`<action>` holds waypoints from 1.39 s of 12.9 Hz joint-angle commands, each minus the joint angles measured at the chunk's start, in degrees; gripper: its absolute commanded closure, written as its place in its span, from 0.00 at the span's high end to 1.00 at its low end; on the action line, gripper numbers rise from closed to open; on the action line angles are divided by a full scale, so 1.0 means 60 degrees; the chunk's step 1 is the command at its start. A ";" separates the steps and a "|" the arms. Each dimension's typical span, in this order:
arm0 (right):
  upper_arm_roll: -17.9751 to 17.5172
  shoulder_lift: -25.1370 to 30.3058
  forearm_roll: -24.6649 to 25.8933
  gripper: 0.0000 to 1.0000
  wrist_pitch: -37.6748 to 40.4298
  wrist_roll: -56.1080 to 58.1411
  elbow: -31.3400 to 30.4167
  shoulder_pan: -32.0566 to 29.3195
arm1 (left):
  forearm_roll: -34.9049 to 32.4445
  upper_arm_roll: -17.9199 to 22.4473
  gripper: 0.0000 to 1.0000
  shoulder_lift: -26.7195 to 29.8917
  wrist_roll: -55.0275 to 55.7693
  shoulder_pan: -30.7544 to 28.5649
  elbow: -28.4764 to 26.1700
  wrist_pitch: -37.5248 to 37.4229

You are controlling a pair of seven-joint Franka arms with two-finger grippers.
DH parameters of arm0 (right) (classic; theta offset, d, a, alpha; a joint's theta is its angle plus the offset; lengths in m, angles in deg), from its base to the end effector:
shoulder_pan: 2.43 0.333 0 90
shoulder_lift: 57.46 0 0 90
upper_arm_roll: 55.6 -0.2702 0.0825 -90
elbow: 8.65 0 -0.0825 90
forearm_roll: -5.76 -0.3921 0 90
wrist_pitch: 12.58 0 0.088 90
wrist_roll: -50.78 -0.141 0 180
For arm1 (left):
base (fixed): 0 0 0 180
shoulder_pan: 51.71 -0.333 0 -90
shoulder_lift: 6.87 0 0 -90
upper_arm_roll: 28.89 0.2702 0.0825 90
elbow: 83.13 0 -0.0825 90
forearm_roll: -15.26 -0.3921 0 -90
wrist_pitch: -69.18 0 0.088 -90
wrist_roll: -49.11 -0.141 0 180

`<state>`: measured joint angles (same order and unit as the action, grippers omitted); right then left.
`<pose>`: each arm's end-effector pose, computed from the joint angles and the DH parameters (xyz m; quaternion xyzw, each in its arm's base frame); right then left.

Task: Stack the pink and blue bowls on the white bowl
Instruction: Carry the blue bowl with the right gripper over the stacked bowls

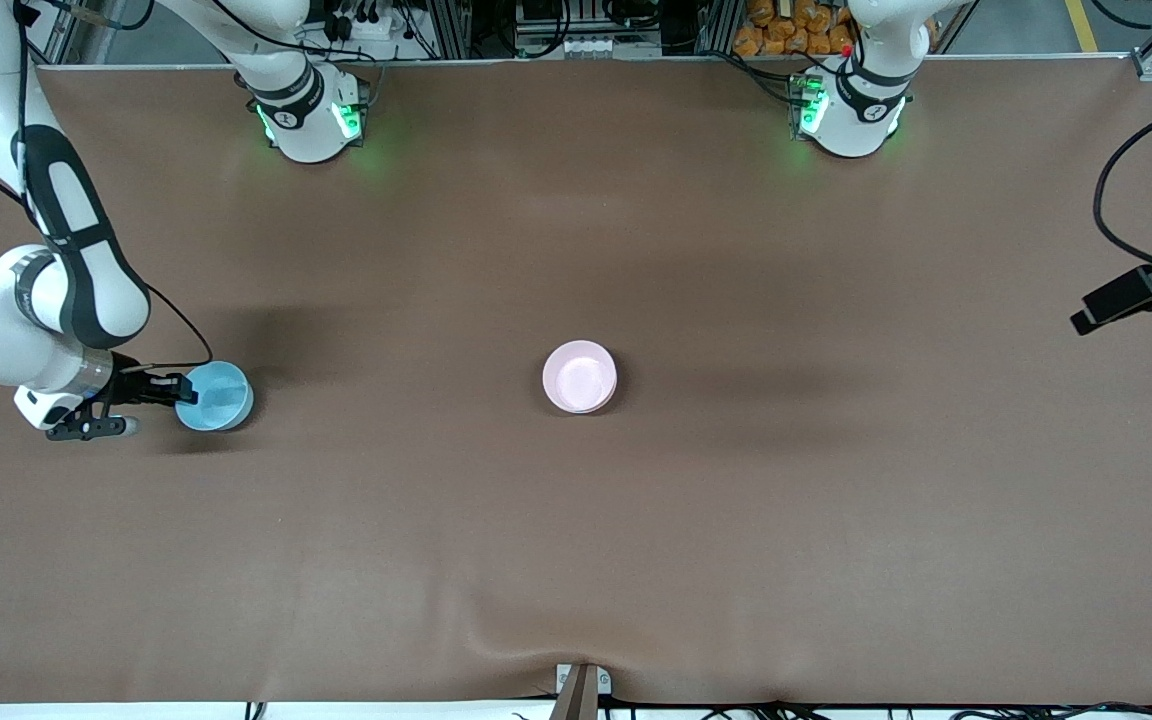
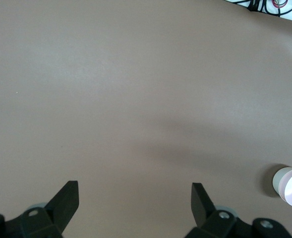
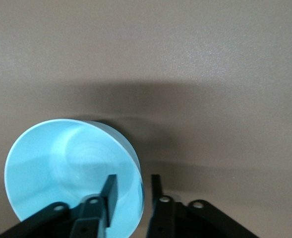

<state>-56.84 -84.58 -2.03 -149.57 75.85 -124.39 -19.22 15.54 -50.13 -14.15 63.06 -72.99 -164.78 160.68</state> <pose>0.5529 -0.1486 0.1242 -0.9970 -0.0299 0.0311 0.0635 0.5989 0.0113 0.5484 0.9916 0.1237 0.0235 0.0284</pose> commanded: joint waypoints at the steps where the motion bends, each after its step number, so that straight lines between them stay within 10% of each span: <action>1: -0.0114 -0.0065 -0.0241 0.00 -0.0254 0.0451 0.0041 -0.0146 | -0.0003 -0.0062 1.00 0.0378 -0.0127 -0.0201 -0.0074 -0.0292; 8: -0.0158 0.0140 -0.1220 0.00 0.3184 0.0001 0.1795 0.0379 | 0.0086 -0.0062 1.00 0.0363 -0.0127 -0.0232 -0.0015 -0.0279; 18: -0.0202 0.0418 -0.1266 0.00 0.4712 -0.8330 0.4067 0.4916 | 0.0071 -0.0136 1.00 0.0378 -0.0156 -0.0203 -0.0015 -0.0264</action>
<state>-58.82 -82.18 -8.77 -122.58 32.60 -102.31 6.04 15.54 -50.38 -12.94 63.02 -73.60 -164.78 159.87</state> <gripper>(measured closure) 0.978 0.000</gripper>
